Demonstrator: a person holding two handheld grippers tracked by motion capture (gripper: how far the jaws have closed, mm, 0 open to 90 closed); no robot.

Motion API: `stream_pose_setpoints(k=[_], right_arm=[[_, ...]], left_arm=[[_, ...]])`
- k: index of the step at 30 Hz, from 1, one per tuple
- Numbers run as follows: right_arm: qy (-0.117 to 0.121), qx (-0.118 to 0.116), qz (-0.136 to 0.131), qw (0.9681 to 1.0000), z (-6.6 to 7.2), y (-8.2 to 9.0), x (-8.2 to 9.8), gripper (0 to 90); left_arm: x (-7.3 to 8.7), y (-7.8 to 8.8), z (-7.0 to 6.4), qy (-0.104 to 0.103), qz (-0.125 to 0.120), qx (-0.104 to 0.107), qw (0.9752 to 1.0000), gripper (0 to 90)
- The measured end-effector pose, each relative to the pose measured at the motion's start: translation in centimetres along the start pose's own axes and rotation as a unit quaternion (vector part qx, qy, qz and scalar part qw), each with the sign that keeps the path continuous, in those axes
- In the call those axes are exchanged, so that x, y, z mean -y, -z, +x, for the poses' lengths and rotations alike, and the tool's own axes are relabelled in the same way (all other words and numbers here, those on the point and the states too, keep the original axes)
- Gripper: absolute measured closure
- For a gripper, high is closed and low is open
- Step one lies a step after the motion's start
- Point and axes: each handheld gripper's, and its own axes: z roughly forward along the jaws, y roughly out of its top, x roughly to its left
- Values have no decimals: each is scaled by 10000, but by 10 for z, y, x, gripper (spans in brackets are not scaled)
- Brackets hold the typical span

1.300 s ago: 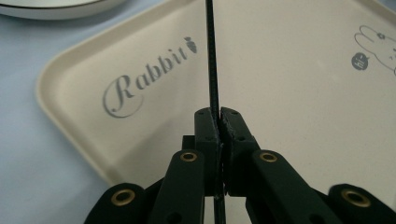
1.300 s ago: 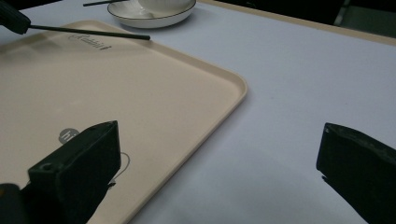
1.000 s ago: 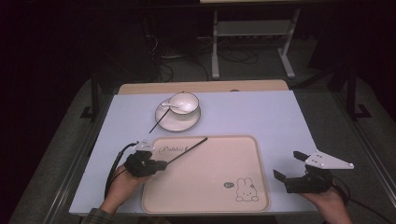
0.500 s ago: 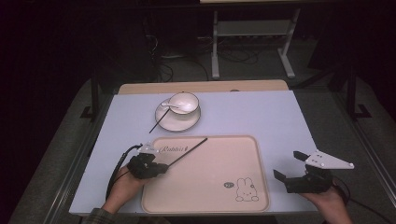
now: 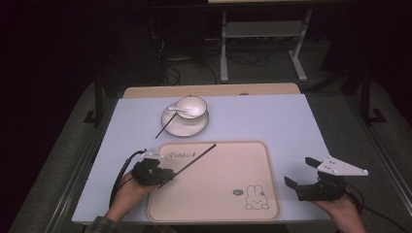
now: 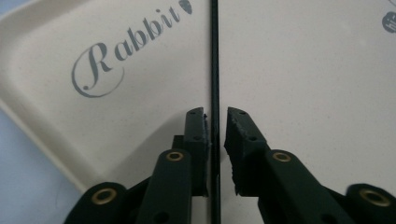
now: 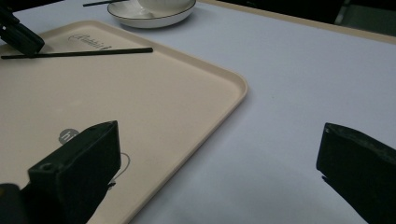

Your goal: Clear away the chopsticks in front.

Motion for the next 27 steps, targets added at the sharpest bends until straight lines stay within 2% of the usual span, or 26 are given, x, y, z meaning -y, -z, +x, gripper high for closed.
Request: stream_pose_setpoints(k=[1, 4, 5, 6, 7, 10, 12, 13, 17, 22, 25, 27], right_arm=[[-6, 2, 1, 10000, 0, 0, 0, 0], [-9, 6, -1, 10000, 0, 0, 0, 0], [-8, 4, 1, 10000, 0, 0, 0, 0], [-14, 4, 3, 10000, 0, 0, 0, 0], [-14, 4, 3, 10000, 0, 0, 0, 0], [-11, -1, 1, 10000, 0, 0, 0, 0], [0, -5, 5, 10000, 0, 0, 0, 0], [-1, -7, -1, 10000, 1, 0, 0, 0], [-9, -1, -3, 10000, 0, 0, 0, 0], [-27, -2, -8, 10000, 0, 0, 0, 0], [-34, -11, -3, 10000, 0, -1, 0, 0], [-32, -12, -2, 10000, 0, -1, 0, 0]], left_arm=[[0, 1, 0, 6, -32, -18, 10000, 720], [-1, 2, 1, 30, -93, -59, 9999, 640], [-2, 3, 2, 45, -101, -52, 9999, 595], [-3, 4, 2, 59, -114, -32, 9999, 499], [-3, 5, 2, 52, -139, -76, 9999, 499], [-7, 7, 4, 46, -178, -79, 9998, 382], [-10, 7, 6, 75, -195, -119, 9997, 260], [-12, 8, 8, 89, -177, -132, 9997, 235], [-22, 10, 14, 58, -231, -194, 9995, 179], [-37, 15, 25, 31, -338, -293, 9990, 166], [-48, 16, 33, -80, -314, -395, 9987, 168], [-58, 16, 41, -88, -406, -462, 9981, 172]])
